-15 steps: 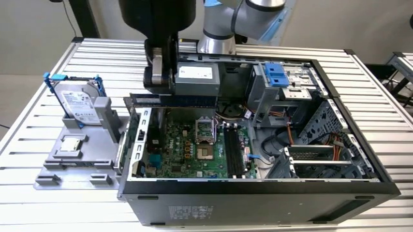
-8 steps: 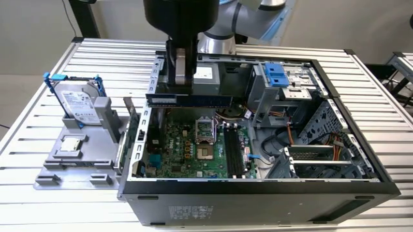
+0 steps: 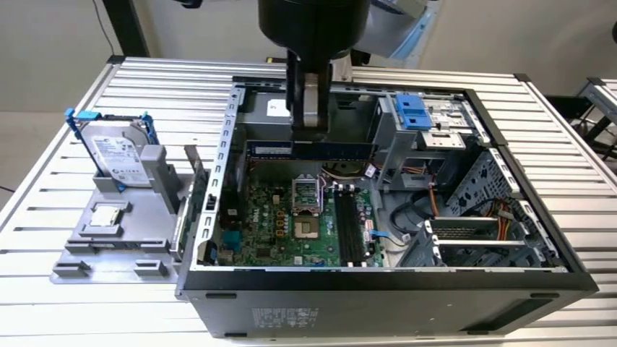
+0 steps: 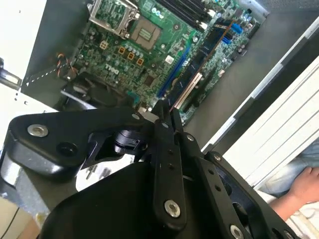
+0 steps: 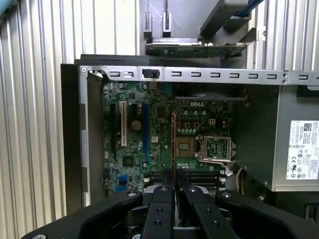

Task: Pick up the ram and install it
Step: 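Pick up the ram and move it above insertion slot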

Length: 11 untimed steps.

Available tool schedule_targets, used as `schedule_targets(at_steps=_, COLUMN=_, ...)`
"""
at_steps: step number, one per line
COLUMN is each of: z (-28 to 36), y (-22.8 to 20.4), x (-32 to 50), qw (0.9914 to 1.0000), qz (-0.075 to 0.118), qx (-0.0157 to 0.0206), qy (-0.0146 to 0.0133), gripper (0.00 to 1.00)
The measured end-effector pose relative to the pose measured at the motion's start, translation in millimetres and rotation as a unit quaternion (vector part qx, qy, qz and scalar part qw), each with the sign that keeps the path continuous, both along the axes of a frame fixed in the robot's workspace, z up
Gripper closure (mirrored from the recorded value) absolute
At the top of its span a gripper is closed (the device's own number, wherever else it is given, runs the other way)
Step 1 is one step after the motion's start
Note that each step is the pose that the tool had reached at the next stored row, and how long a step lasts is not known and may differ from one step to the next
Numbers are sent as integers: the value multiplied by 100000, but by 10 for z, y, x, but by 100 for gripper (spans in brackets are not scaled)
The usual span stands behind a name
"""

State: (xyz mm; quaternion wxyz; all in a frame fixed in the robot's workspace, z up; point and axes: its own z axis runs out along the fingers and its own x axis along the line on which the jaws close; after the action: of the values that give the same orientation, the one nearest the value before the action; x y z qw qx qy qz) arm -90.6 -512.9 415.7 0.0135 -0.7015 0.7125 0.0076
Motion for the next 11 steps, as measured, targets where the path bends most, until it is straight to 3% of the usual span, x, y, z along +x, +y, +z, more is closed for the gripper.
schedule_targets(at_steps=11, z=-4, y=9, x=419, qw=100000, qz=-4, qx=0, qy=3, gripper=100)
